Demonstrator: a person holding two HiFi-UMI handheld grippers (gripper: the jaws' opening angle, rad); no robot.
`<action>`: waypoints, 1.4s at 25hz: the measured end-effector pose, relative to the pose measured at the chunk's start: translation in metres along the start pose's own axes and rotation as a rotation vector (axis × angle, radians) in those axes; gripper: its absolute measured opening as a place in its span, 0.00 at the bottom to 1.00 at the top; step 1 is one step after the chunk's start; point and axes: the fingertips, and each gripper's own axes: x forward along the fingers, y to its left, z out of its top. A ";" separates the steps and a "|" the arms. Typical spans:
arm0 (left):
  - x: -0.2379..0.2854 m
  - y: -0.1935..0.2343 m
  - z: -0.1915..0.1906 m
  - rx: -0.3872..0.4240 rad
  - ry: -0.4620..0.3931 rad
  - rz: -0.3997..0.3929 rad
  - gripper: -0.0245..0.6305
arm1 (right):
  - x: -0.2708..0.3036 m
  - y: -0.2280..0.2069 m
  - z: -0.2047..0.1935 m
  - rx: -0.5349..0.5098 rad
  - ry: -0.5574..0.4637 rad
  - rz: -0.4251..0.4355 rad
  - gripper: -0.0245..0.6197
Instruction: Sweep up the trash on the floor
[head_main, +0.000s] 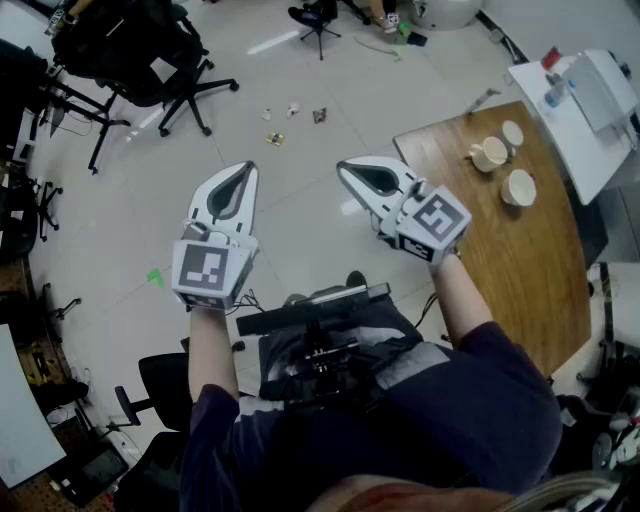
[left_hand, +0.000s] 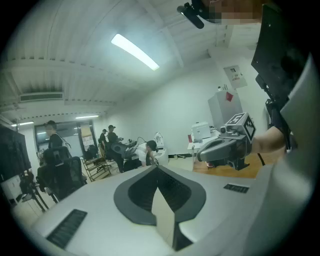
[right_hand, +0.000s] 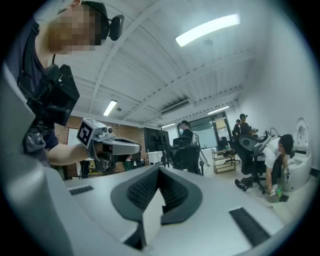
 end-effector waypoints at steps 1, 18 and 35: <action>0.004 0.003 0.003 0.002 -0.004 0.003 0.04 | 0.003 -0.004 0.003 -0.006 -0.005 0.003 0.06; 0.078 0.153 -0.011 0.047 -0.115 -0.122 0.04 | 0.137 -0.070 0.036 -0.073 -0.004 -0.197 0.06; 0.106 0.330 -0.027 -0.112 -0.246 -0.222 0.04 | 0.304 -0.112 0.068 -0.122 0.069 -0.292 0.06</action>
